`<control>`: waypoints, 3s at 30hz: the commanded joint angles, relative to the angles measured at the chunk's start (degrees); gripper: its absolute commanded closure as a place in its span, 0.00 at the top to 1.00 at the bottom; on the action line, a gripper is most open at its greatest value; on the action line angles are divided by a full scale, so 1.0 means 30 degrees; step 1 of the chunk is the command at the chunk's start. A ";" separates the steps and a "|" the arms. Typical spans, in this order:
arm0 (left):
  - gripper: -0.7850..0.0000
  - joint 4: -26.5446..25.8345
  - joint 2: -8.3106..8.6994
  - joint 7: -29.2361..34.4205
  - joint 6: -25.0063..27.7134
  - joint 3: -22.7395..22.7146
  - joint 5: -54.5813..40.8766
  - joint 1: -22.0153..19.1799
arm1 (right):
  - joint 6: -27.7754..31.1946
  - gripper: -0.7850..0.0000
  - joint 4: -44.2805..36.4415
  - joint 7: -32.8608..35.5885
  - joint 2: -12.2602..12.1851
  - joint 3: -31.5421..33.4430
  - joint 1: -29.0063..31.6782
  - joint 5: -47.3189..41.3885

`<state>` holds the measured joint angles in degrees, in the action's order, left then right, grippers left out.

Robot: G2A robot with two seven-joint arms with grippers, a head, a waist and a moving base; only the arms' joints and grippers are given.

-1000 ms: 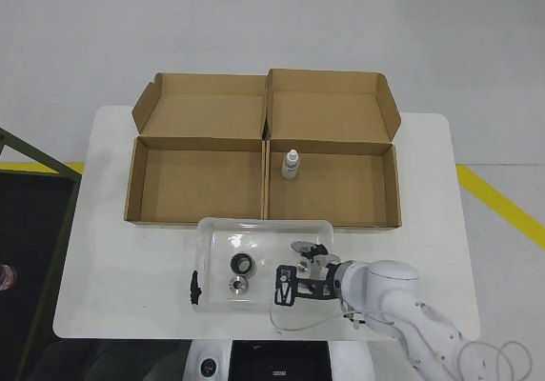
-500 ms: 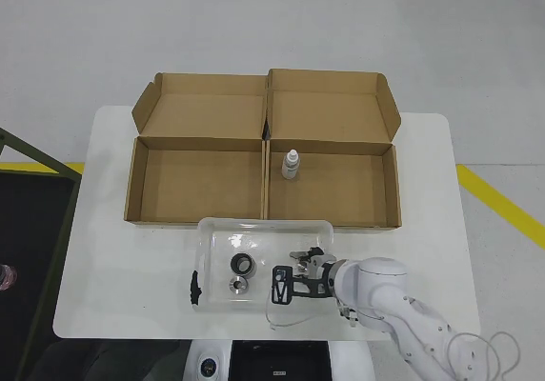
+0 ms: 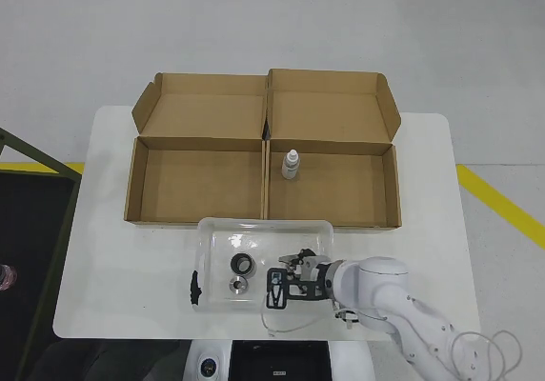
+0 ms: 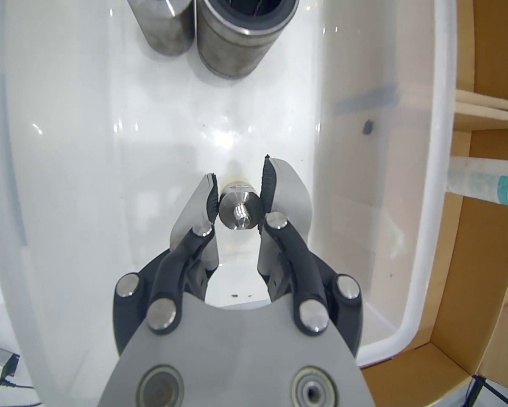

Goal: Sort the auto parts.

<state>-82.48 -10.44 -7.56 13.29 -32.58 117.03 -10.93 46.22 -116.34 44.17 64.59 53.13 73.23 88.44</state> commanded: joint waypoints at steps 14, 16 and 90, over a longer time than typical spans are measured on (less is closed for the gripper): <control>1.00 -0.0001 0.0000 0.0000 0.0000 0.0000 0.0000 0.0000 | -0.0226 0.00 -0.0704 -0.8784 -0.0510 0.2236 0.1357 -0.0079; 1.00 -0.0001 0.0000 0.0000 0.0000 0.0000 0.0000 0.0000 | -0.0329 0.00 -0.0800 -0.9627 -0.0580 0.2662 0.1547 -0.0189; 1.00 -0.0001 0.0000 0.0000 0.0000 0.0000 0.0000 0.0000 | -0.5137 0.40 1.3287 -0.3848 0.1182 -0.0317 -0.9811 -0.5703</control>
<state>-82.48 -10.44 -7.56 13.29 -32.58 117.03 -10.93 30.82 -76.60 32.89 68.10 52.19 43.82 71.42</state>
